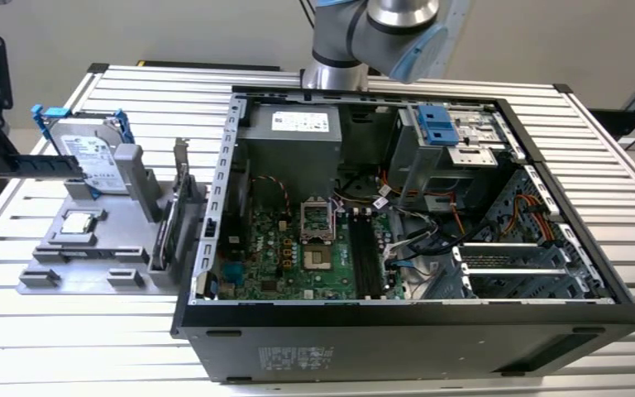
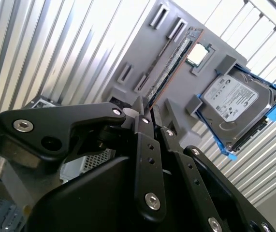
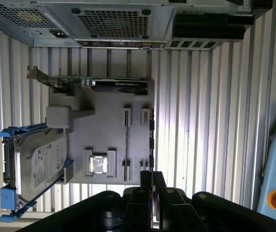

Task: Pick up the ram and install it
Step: 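Pick up the ram and move it above insertion slot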

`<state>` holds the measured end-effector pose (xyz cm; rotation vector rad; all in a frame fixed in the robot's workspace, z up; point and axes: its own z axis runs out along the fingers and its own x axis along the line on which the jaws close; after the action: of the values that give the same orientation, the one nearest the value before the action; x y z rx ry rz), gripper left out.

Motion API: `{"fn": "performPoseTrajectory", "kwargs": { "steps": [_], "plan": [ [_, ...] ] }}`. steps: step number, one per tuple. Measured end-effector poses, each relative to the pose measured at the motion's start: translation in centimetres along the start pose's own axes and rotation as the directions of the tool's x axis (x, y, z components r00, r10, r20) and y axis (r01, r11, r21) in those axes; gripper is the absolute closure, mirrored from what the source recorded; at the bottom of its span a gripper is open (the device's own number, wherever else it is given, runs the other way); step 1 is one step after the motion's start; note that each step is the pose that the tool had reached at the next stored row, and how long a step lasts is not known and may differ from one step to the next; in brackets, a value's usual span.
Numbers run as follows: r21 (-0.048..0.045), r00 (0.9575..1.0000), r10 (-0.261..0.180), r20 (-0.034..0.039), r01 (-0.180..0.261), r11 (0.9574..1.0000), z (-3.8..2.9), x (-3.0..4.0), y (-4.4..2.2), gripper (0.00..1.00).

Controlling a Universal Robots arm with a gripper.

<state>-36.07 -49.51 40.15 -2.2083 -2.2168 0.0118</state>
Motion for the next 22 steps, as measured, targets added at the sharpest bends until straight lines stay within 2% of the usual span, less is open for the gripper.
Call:
{"fn": "performPoseTrajectory", "kwargs": {
  "steps": [9, 22],
  "plan": [
    [0.0, 1.0, 0.0, 0.0003, 0.0, 1.0, 0.01, -0.01, 1.75, 1.0],
    [0.0, 1.0, 0.0, 0.0004, 0.0, 1.0, 0.41, -0.02, 4.08, 1.0]
  ]
}}
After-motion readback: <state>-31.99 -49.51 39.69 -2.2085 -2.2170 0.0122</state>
